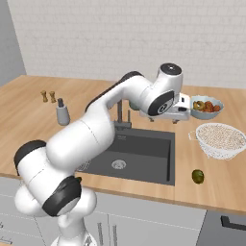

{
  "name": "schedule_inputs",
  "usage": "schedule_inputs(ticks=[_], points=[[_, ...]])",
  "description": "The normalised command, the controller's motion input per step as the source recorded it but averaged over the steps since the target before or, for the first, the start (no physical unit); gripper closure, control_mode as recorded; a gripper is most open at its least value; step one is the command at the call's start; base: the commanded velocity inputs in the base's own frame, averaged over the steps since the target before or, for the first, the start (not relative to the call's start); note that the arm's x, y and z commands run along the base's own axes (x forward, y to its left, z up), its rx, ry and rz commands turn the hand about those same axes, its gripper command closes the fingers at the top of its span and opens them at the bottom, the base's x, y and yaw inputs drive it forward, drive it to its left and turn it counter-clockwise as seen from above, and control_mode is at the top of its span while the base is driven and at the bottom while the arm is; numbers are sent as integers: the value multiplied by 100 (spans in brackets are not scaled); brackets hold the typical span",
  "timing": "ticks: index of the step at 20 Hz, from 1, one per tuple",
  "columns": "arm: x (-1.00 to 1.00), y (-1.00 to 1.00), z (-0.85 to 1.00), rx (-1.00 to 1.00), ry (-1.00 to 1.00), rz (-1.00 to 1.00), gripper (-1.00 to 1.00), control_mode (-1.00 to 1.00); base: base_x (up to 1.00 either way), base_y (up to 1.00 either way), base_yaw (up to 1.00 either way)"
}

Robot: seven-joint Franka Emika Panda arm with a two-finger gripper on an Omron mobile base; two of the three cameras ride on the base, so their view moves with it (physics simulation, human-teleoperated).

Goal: Put the colander in the sink, put the kiwi in the colander, and turn on the sink faucet and pour water over the colander.

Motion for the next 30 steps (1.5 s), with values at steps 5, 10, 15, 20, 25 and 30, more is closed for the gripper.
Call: schedule_inputs(ticks=[5,10,15,20,25,30], points=[[5,-37,-19,0,0,0,-100,-100,0,0,0],[9,-27,-17,0,0,0,-100,-100,0,0,0],[9,-21,-12,0,0,0,-100,-100,0,0,0],[17,-10,-4,0,0,0,-100,-100,0,0,0],[21,-13,-4,0,0,0,-100,-100,0,0,0],[23,-16,-3,0,0,0,-100,-100,0,0,0]])
